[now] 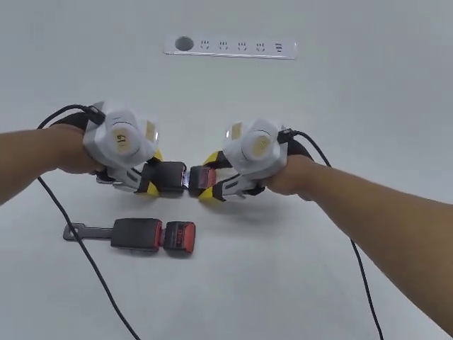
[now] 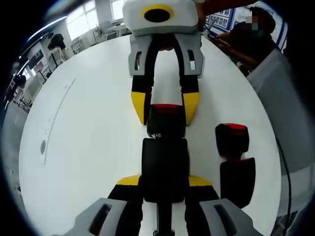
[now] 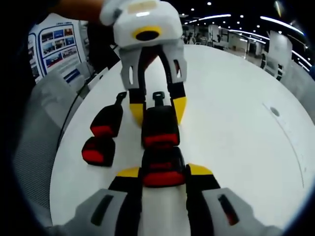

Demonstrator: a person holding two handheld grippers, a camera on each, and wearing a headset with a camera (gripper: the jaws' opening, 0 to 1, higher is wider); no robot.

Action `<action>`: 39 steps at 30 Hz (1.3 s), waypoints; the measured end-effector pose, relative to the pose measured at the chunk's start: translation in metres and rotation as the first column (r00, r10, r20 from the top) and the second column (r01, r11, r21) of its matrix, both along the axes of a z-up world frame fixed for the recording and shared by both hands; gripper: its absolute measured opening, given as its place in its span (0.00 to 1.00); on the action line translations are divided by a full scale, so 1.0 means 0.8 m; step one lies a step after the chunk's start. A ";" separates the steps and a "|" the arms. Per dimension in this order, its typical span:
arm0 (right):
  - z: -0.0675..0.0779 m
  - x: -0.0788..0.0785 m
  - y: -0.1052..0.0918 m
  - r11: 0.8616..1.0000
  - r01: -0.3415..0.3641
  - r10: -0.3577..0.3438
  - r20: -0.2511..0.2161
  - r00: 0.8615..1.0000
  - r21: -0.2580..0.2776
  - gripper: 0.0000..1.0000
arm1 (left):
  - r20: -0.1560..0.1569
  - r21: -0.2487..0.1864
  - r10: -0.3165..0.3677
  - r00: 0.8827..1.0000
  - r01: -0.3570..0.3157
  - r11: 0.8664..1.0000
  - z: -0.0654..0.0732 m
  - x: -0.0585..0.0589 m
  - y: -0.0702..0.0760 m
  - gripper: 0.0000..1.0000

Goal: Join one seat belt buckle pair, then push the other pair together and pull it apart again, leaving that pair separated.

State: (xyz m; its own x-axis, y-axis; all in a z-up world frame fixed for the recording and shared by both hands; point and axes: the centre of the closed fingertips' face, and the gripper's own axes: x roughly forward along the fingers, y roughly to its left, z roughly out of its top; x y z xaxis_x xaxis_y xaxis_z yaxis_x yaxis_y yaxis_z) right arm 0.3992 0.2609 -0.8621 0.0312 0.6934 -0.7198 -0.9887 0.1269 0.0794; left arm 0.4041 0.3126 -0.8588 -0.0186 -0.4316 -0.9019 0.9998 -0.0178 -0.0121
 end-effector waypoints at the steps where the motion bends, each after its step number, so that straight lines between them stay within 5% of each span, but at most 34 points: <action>1: 0.000 0.000 0.000 1.000 -0.004 0.004 0.002 1.000 -0.005 0.34 | 0.000 0.001 -0.001 1.000 0.001 1.000 0.000 0.000 0.000 0.33; 39: -0.002 0.005 -0.001 0.997 -0.043 0.044 0.016 0.999 -0.070 0.34 | -0.002 -0.010 0.035 0.999 -0.035 0.999 0.000 -0.002 0.002 0.34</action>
State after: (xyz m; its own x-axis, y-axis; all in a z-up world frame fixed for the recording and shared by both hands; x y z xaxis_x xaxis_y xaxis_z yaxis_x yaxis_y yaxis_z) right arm 0.4033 0.2600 -0.8634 0.0151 0.6423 -0.7663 -0.9946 0.0886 0.0547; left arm 0.4025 0.3138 -0.8589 -0.0051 -0.4413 -0.8973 0.9998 0.0172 -0.0141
